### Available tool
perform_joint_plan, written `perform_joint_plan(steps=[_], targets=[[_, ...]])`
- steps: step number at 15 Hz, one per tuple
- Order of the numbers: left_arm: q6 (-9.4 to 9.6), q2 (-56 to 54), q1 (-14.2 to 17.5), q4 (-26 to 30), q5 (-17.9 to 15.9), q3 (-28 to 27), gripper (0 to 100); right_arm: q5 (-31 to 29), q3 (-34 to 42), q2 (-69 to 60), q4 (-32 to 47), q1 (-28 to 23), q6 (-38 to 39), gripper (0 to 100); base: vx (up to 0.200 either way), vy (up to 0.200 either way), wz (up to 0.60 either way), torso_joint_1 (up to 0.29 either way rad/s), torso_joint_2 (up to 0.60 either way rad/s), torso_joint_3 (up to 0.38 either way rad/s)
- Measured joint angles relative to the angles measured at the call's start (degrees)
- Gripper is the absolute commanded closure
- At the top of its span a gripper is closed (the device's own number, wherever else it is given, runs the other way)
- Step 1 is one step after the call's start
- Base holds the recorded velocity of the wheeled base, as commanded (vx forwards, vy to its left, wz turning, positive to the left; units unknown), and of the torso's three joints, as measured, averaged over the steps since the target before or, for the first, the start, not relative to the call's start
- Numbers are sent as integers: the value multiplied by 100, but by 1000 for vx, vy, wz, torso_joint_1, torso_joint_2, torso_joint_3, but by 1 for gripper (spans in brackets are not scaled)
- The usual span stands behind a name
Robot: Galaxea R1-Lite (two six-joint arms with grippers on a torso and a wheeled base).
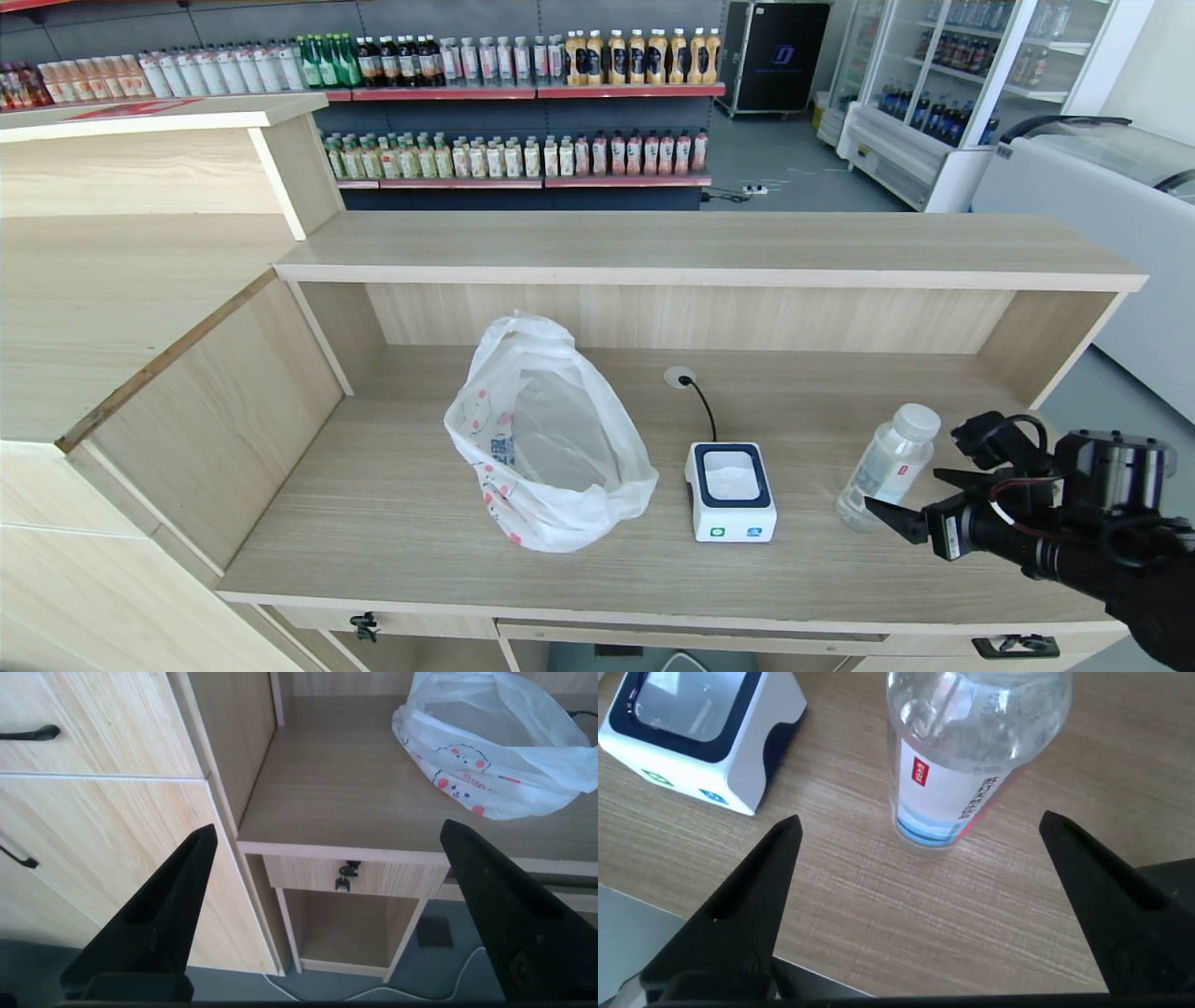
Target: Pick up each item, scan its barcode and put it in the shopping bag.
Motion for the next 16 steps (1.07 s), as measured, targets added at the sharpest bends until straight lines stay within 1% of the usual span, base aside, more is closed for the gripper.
perform_joint_plan(steps=[3, 16], targets=[[2, 0, 0, 0, 0, 0, 0, -7, -372, 218, -6, 63, -123, 0, 0, 0, 0, 0, 0, 0], [0, 0, 0, 0, 0, 0, 0, 9, -1163, 933, -9, 341, -200, 0, 0, 0, 0, 0, 0, 0]])
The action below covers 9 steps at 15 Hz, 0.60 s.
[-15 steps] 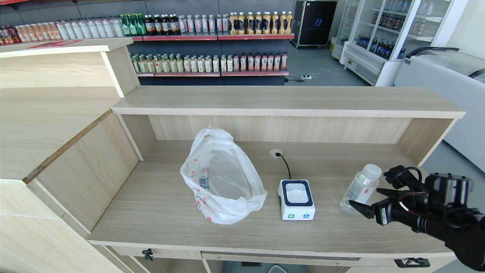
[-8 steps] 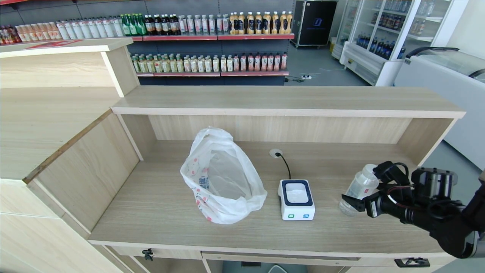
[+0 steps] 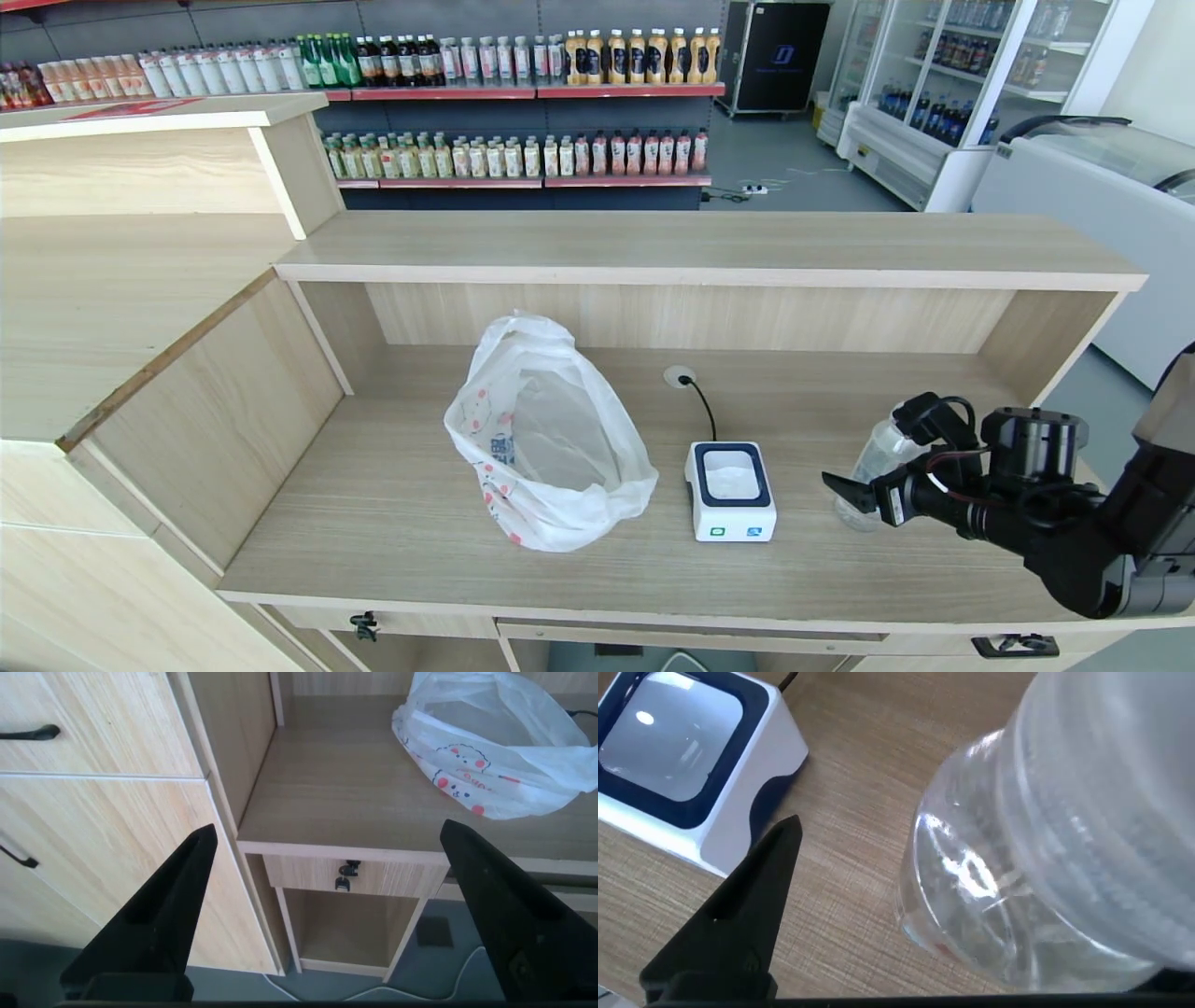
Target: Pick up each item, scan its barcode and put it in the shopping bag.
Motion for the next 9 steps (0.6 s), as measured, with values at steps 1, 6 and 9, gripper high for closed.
perform_joint_plan(steps=[1, 6, 9], targets=[[0, 0, 0, 0, 0, 0, 0, 0, -39, 41, 2, 6, -2, 0, 0, 0, 0, 0, 0, 0], [0, 0, 0, 0, 0, 0, 0, 68, -118, 160, -88, 17, 4, 0, 0, 0, 0, 0, 0, 0], [0, 0, 0, 0, 0, 0, 0, 356, -111, 193, -279, 22, 4, 0, 0, 0, 0, 0, 0, 0]])
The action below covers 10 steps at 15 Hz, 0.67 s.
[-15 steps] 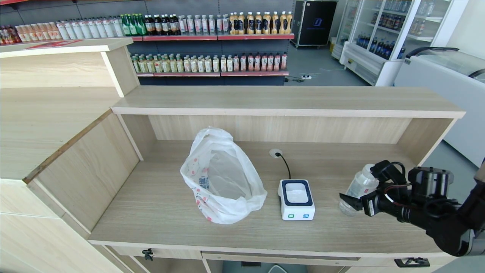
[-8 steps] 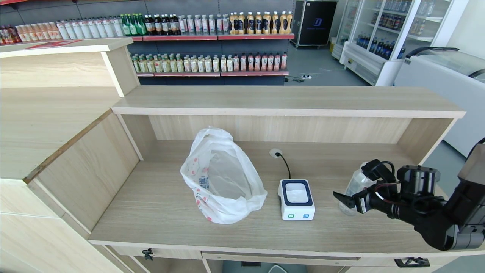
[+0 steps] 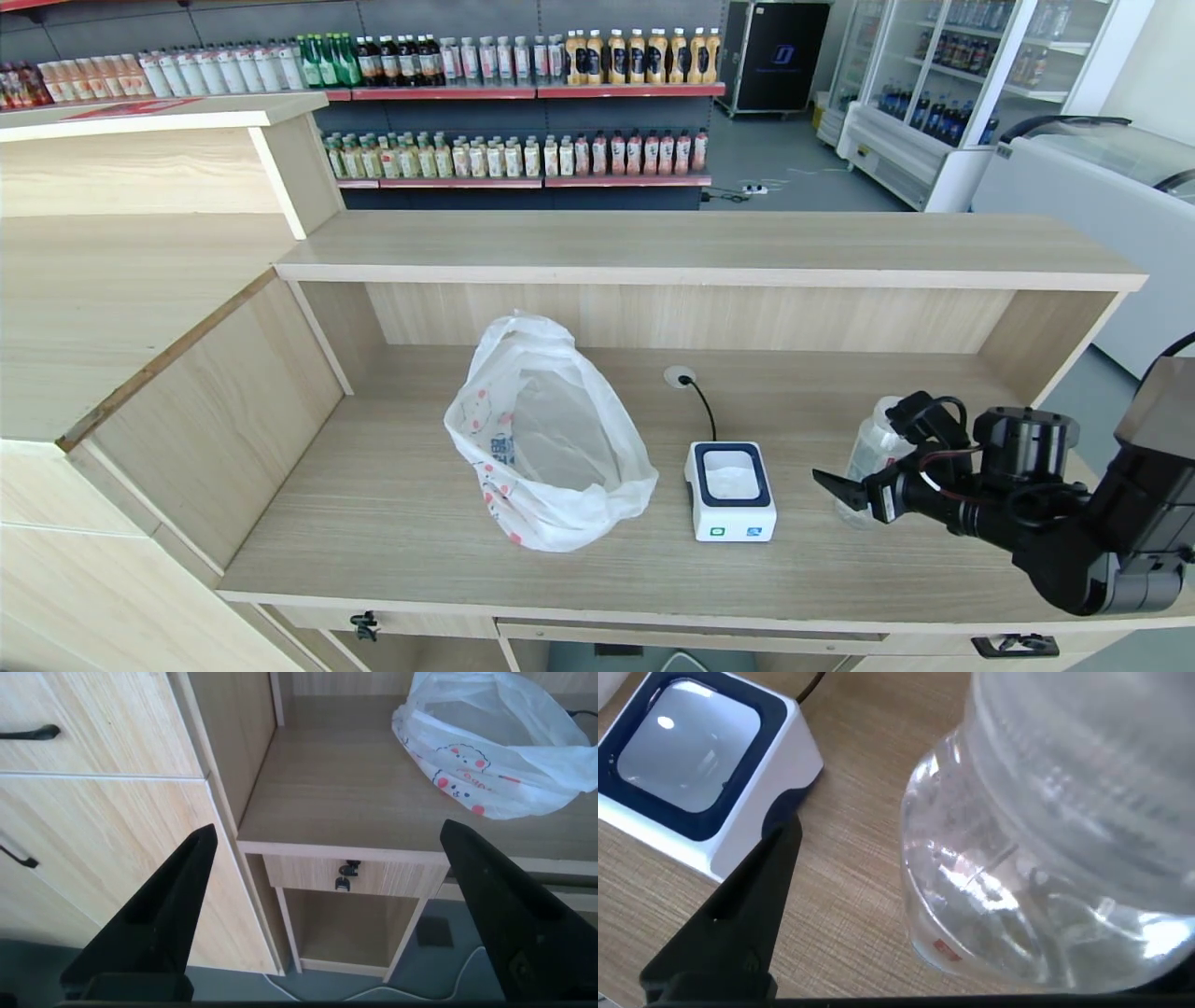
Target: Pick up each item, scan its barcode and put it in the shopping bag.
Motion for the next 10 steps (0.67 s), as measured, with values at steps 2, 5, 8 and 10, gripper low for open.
perform_joint_plan(steps=[2, 5, 8, 10], targets=[[-2, 0, 0, 0, 0, 0, 0, 15, 6, 18, -52, -5, 0, 0, 0, 0, 0, 0, 0, 0], [2, 0, 0, 0, 0, 0, 0, 17, 22, 44, -63, -24, 0, 100, 0, 0, 0, 0, 0, 0], [0, 0, 0, 0, 0, 0, 0, 26, 44, 61, -63, -29, 5, 100, 0, 0, 0, 0, 0, 0], [0, 0, 0, 0, 0, 0, 0, 22, 55, 72, -61, -40, 7, 100, 0, 0, 0, 0, 0, 0]])
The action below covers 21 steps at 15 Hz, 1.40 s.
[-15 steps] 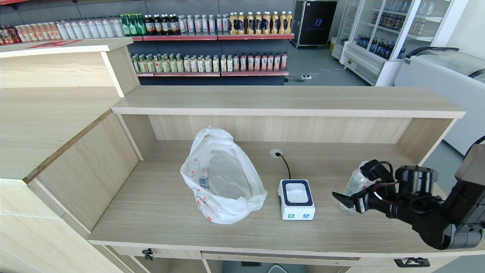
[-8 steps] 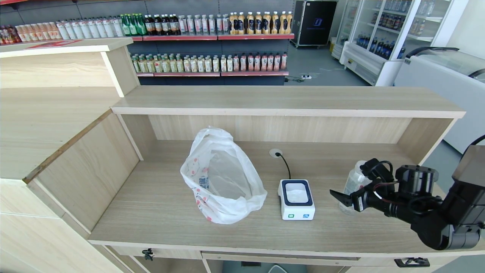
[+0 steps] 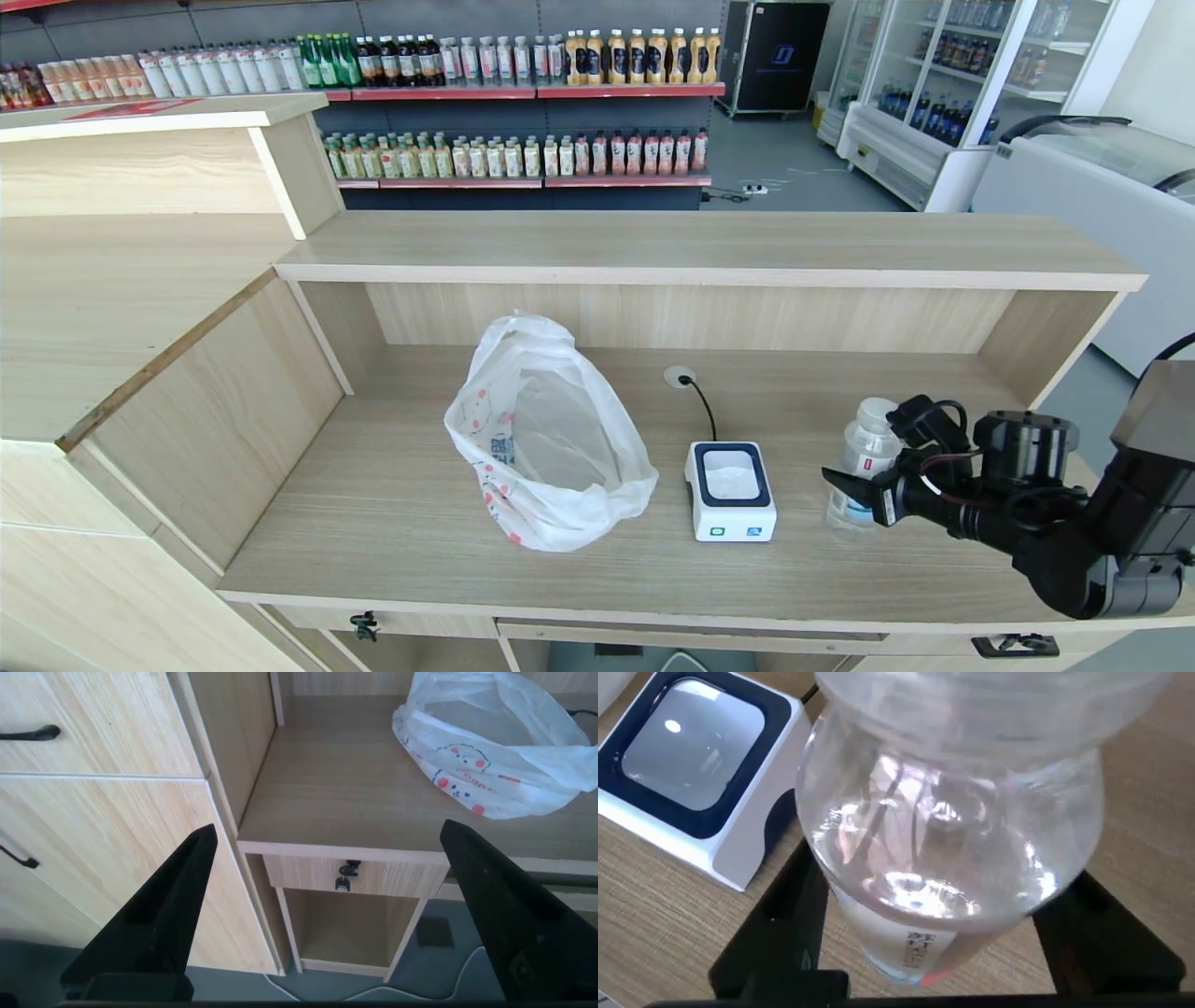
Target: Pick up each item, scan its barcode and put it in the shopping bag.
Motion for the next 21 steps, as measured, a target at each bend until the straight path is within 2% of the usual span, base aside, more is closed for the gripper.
perform_joint_plan(steps=[7, 10, 12, 15, 17, 19, 21], targets=[[0, 0, 0, -2, 0, 0, 0, 11, -24, -44, 39, -15, 222, 100, 0, 0, 0, 0, 0, 0], [0, 0, 0, -2, 0, 0, 0, 266, -51, -384, 168, -6, 833, 100, 0, 0, 0, 0, 0, 0], [0, 0, 0, -2, 0, 0, 0, 488, -167, -962, 808, 52, 1424, 100, 0, 0, 0, 0, 0, 0], [0, 0, 0, -2, 0, 0, 0, 1207, -562, -2371, 2333, 126, 2509, 100, 0, 0, 0, 0, 0, 0], [2, 0, 0, -2, 0, 0, 0, 2072, -1014, -3341, 3105, 152, 3352, 100, 0, 0, 0, 0, 0, 0], [0, 0, 0, -2, 2, 0, 0, 2890, -1603, -3978, 3411, 189, 4050, 100, 0, 0, 0, 0, 0, 0], [0, 0, 0, -2, 0, 0, 0, 3272, -2202, -4328, 3469, 357, 4647, 100, 0, 0, 0, 0, 0, 0]])
